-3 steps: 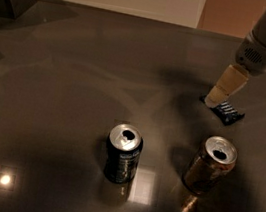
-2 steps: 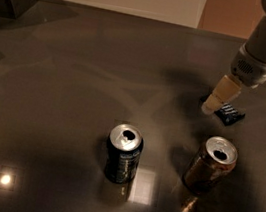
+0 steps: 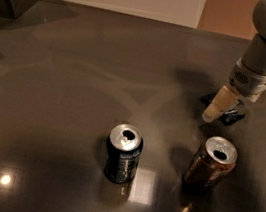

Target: Move rxbar blueberry near orange can

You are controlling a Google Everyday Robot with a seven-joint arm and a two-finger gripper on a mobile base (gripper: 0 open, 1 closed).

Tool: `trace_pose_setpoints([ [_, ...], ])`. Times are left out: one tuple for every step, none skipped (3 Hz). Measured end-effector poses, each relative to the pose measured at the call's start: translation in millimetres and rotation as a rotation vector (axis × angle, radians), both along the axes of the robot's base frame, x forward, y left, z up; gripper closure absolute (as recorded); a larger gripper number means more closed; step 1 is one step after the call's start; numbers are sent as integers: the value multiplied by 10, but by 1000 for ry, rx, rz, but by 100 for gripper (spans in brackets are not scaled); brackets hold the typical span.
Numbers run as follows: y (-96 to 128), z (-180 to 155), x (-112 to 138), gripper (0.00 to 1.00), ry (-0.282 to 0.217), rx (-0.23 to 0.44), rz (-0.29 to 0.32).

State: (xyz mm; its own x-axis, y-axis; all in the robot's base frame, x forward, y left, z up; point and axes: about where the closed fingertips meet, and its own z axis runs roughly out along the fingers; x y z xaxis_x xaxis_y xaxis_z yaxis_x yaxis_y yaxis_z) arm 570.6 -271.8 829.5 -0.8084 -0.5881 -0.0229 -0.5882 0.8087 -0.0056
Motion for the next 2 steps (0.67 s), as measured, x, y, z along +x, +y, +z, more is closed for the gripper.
trace_pose_setpoints([
  [-21,-119,24,0,32,15,-12],
  [11,-157,41,16,44,22,-10],
])
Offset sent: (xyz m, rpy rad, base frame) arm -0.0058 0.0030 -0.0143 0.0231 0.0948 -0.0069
